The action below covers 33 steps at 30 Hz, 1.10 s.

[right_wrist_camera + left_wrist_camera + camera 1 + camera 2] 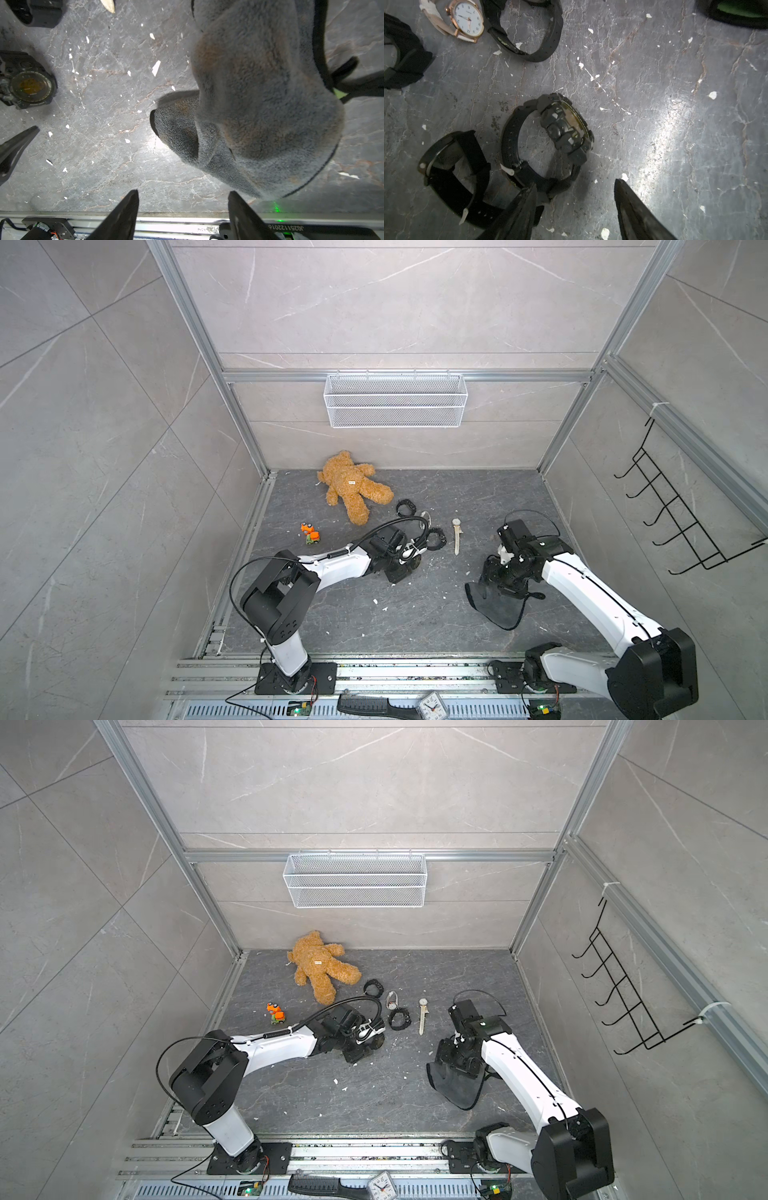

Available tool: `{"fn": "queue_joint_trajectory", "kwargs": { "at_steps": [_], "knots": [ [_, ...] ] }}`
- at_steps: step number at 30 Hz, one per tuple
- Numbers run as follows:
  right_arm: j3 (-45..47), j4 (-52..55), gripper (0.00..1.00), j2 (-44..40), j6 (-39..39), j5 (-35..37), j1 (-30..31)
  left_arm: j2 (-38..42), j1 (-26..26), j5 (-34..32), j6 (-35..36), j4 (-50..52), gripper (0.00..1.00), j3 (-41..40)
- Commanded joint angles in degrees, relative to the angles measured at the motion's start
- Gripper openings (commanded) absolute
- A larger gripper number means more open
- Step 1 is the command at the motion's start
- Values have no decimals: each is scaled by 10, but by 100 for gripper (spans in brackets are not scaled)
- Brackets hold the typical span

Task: Wipe the watch dial
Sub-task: Pick up the watch at the center of the board.

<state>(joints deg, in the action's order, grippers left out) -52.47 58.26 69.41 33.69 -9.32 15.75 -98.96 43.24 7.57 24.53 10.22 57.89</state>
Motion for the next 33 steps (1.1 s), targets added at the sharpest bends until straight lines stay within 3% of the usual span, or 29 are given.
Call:
{"fn": "queue_joint_trajectory", "kwargs": {
  "at_steps": [1, 25, 27, 30, 32, 33],
  "knots": [
    [5, 17, 70, -17, 3, -4, 0, -14, 6, -5, 34, -20, 62, 26],
    [-29, 57, 70, -17, -10, 12, -10, -77, 11, -28, 43, -4, 45, 57],
    [-27, 59, 70, -18, -11, 13, -10, -81, 11, -27, 45, 4, 39, 63],
    [-28, 65, 70, -20, -10, 17, -10, -84, 11, -19, 44, 19, 19, 72],
    [-29, 67, 70, -21, -10, 18, -9, -85, 11, -8, 44, 35, 0, 81],
    [-29, 68, 70, -22, -11, 18, -10, -85, 12, -7, 44, 41, 0, 84]
  ]
}}
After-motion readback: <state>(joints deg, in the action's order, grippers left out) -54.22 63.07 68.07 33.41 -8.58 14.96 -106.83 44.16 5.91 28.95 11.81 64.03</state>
